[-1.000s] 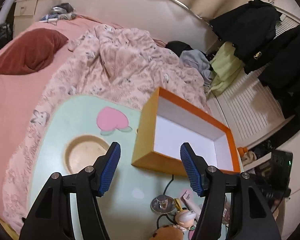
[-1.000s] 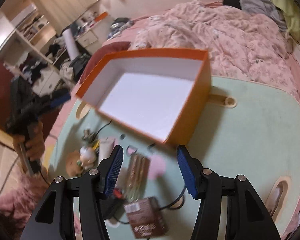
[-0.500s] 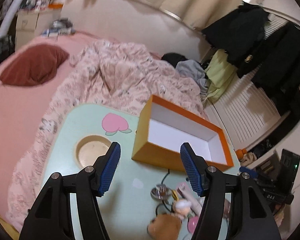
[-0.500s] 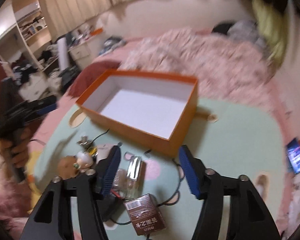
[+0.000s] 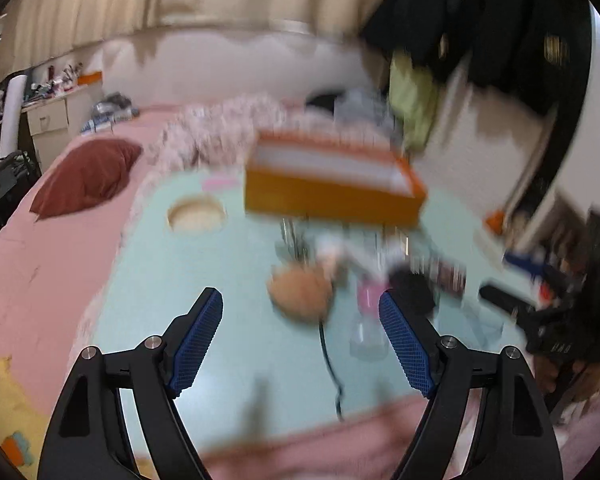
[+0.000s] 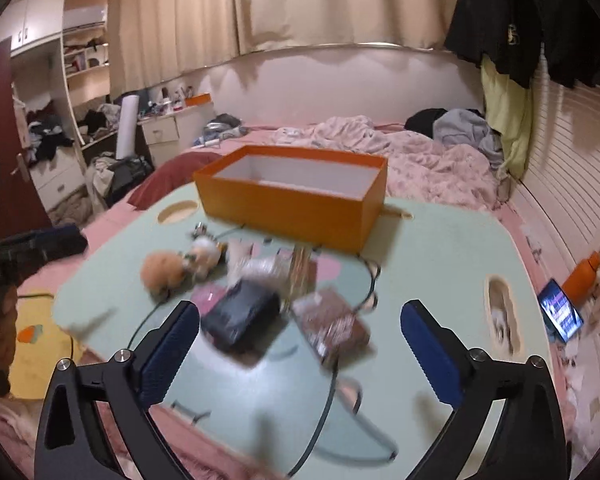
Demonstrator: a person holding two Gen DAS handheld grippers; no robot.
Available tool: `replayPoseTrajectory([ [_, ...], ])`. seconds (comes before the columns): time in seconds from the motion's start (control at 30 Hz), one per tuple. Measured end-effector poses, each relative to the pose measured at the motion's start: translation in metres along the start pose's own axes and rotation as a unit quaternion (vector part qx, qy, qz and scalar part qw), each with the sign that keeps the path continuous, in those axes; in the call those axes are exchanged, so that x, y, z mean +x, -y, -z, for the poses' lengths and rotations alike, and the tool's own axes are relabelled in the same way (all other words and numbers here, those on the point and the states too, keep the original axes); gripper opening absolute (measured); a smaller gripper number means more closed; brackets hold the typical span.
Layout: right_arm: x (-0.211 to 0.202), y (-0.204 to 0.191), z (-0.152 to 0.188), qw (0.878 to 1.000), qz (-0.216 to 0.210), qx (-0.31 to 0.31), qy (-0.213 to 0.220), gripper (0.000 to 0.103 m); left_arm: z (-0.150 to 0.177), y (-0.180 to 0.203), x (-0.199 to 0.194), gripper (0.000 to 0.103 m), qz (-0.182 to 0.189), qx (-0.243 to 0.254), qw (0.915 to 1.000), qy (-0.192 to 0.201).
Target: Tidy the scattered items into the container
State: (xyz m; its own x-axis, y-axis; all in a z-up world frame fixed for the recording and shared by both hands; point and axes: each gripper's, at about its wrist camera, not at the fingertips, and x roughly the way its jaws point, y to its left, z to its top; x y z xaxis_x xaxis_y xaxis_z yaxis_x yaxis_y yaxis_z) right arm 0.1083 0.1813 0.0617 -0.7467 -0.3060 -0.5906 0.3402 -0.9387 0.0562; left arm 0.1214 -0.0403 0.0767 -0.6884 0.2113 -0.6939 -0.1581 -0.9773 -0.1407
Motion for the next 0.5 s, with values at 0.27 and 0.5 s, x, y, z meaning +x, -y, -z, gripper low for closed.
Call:
replayPoseTrajectory([
  [0.27,0.020,-0.008,0.028,0.998,0.058,0.007,-0.039,0.102,0.026,0.026,0.021,0.081,-0.037,0.026,0.9989,-0.016],
  [0.5,0.036,0.015,0.033,0.993,0.071,0.068,-0.066,0.102,0.033,0.013,0.040,0.081,-0.057,-0.005,0.9980,-0.024],
])
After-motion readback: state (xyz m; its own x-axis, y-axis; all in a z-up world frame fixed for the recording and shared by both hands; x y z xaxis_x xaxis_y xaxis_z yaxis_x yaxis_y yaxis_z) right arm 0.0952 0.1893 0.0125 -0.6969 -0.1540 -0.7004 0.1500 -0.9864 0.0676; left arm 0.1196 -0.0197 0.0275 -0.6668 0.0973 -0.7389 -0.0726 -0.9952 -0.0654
